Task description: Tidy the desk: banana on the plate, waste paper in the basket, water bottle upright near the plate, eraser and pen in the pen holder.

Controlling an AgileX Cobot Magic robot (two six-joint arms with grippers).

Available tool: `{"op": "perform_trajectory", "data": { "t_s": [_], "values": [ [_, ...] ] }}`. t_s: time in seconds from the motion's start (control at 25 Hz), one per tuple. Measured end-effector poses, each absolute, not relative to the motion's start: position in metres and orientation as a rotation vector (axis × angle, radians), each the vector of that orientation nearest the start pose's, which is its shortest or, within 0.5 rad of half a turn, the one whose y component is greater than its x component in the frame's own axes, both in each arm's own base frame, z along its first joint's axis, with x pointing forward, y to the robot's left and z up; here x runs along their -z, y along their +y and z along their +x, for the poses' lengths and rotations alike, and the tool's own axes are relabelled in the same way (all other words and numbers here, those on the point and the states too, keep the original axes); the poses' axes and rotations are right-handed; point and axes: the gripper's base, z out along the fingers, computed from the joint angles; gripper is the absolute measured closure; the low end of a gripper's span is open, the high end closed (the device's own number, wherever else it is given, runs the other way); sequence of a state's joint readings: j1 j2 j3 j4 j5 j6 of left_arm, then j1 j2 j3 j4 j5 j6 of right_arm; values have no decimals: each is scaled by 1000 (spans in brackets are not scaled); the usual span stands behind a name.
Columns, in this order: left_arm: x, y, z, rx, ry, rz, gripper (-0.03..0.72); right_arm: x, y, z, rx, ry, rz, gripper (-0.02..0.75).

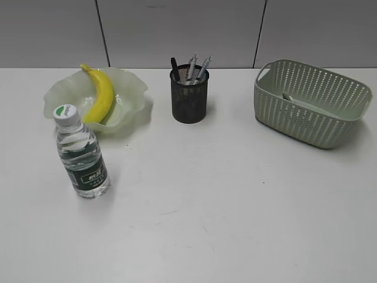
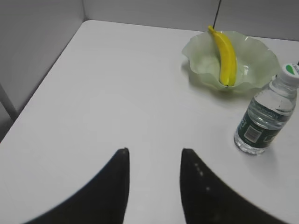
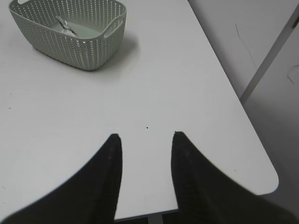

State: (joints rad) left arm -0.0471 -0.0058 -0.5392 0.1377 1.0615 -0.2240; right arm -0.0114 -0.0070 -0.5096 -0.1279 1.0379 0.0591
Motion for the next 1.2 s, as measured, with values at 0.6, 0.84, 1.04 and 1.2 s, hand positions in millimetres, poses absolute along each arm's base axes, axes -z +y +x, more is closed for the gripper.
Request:
{"op": "perform_trajectory", "data": {
  "t_s": [0.6, 0.84, 1.04, 1.2],
  "values": [
    [-289, 11, -11, -6, 1981, -213, 445, -282, -10, -7, 117, 1999, 69, 442],
    [-289, 11, -11, -6, 1981, -213, 445, -282, -10, -7, 117, 1999, 69, 442],
    [-289, 11, -11, -6, 1981, -213, 447, -282, -10, -7, 117, 1999, 69, 442],
    [-289, 11, -11, -6, 1981, -213, 447, -282, -10, -7, 117, 1999, 69, 442]
  ]
}}
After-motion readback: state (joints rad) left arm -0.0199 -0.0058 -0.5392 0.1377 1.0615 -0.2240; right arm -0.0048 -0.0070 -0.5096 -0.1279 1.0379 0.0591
